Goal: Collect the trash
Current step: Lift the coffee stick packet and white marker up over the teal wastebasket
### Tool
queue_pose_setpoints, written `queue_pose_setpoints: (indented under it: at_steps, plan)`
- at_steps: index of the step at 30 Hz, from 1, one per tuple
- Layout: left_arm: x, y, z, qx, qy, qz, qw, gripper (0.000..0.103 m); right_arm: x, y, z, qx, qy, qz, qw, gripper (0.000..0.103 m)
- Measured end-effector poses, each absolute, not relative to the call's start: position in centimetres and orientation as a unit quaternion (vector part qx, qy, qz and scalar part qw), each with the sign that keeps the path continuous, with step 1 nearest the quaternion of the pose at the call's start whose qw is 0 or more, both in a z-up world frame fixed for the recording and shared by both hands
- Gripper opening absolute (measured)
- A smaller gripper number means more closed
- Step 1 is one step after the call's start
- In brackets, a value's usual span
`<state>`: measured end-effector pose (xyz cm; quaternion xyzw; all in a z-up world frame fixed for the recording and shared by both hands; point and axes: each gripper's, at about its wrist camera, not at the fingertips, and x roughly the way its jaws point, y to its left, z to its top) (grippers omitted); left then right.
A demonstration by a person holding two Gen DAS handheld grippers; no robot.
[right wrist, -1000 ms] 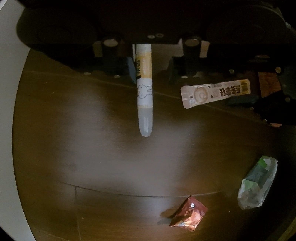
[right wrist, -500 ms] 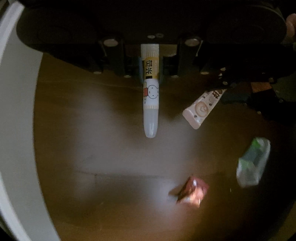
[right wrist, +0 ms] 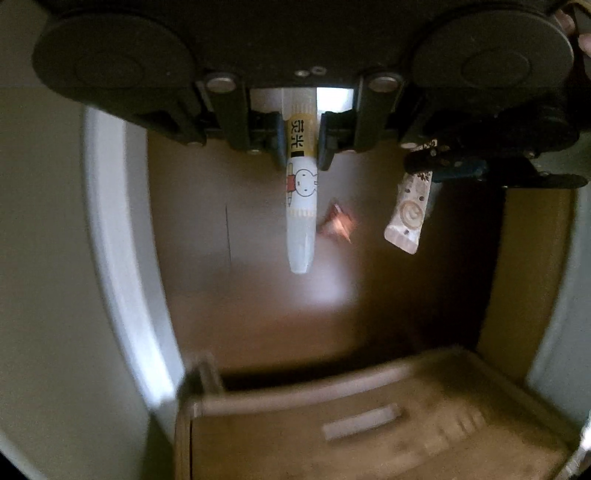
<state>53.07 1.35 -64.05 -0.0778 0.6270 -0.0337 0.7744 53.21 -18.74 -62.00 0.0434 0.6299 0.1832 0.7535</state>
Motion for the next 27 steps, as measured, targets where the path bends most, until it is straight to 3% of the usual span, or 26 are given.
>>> queue_pose_setpoints:
  at_steps: [15, 27]
  plan:
    - [61.2, 6.7, -32.4, -0.098, 0.54, -0.005, 0.836, 0.025, 61.4, -15.0, -30.3, 0.032, 0.539, 0.227, 0.811, 0.016]
    - [68.3, 10.4, -16.6, -0.101, 0.447, 0.0, 0.889, 0.025, 69.6, -13.2, -13.5, 0.056, 0.43, 0.249, 0.866, 0.016]
